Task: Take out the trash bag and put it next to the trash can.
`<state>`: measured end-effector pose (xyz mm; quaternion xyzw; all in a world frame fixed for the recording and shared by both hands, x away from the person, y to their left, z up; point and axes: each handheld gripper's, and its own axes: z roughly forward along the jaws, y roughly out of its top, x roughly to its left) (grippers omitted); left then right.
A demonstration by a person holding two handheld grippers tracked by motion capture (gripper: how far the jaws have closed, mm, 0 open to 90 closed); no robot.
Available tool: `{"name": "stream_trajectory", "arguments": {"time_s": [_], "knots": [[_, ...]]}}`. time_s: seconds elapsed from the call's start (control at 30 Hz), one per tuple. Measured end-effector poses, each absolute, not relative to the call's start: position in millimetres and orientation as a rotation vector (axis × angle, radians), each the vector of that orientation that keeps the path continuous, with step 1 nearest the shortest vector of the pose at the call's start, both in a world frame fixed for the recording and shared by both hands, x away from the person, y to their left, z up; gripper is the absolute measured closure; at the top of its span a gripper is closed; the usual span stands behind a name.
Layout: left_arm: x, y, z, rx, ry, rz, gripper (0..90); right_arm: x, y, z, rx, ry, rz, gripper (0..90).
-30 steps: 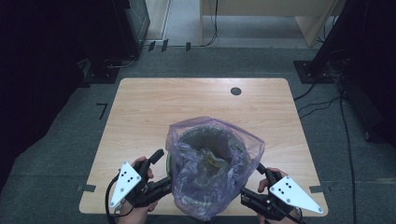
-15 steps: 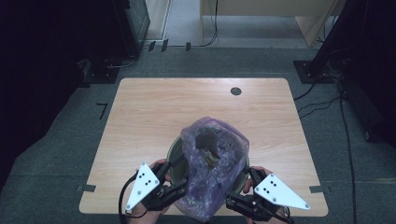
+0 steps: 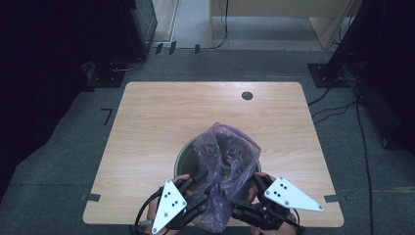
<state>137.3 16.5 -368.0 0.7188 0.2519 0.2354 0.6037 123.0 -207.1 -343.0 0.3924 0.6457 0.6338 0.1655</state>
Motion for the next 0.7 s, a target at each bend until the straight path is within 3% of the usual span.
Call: {"name": "stream_trajectory", "arguments": {"time_s": [0.1,0.13,0.17,0.2,0.23,0.27,0.3,0.47,0.7], "knots": [[135,14,-369,1.673,0.551,0.554,60.6,126,-201,-340,1.130,1.881,1.814,32.2],[134,14,-369,1.677,0.540,0.559,60.0,127,-198,-340,1.138,1.903,1.802,36.9],[134,14,-369,1.677,0.534,0.557,58.5,130,-192,-341,1.148,1.935,1.731,58.8],[134,15,-369,1.673,0.534,0.554,57.6,131,-190,-342,1.155,1.932,1.700,71.6],[135,16,-369,1.673,0.535,0.556,57.6,131,-190,-342,1.155,1.932,1.700,71.6],[135,17,-370,1.669,0.544,0.567,55.2,131,-190,-343,1.166,1.920,1.701,84.0],[136,20,-370,1.652,0.564,0.576,50.8,132,-191,-343,1.177,1.908,1.696,90.0],[147,39,-372,1.586,0.687,0.539,36.4,132,-202,-340,1.192,1.802,1.683,90.0],[155,66,-369,1.503,0.778,0.542,29.9,127,-208,-336,1.131,1.687,1.657,90.0]]}}
